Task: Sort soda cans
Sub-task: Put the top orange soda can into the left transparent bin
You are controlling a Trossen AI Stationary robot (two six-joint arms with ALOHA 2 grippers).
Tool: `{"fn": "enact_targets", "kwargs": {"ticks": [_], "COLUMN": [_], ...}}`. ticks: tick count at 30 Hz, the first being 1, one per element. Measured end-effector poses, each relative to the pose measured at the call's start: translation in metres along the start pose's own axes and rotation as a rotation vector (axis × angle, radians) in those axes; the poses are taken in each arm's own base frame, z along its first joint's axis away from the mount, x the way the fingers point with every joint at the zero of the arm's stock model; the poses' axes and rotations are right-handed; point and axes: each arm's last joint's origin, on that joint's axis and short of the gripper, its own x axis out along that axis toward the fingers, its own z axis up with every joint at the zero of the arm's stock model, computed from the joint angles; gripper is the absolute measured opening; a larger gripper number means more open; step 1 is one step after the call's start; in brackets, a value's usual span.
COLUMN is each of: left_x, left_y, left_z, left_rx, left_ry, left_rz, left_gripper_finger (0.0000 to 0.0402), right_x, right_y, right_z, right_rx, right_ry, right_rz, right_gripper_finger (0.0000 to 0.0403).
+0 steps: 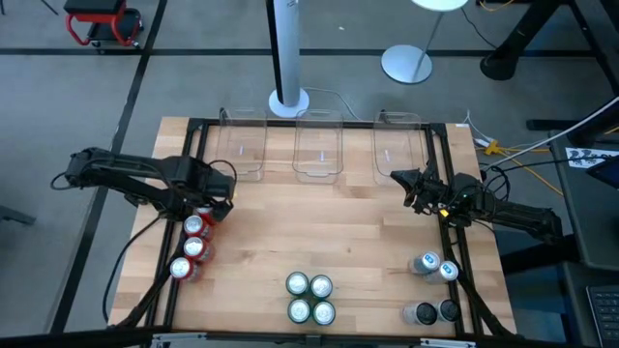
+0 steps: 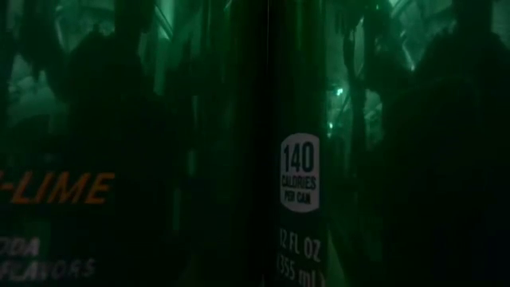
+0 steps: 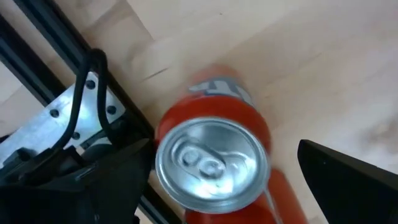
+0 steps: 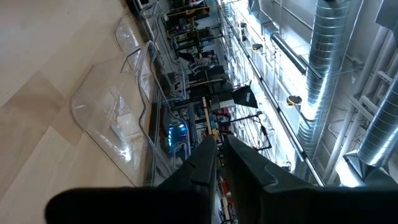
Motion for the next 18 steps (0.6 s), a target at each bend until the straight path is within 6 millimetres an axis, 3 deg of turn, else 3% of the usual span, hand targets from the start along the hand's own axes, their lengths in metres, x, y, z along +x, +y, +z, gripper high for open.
{"fn": "enact_targets", "kwargs": {"ticks": [18], "left_x": [0.0083], "left_y": [-0.0044], "left_z": [0.0018], "left_rx": [0.009], "left_ry": [0.033], "left_rz": [0.029], "left_gripper_finger": [0.0386], "right_x": [0.0], "right_y": [0.0], "right_z": [0.0], "right_rx": [0.0], "right_ry": [0.0], "right_rz": [0.0], "right_gripper_finger": [0.0037]}}
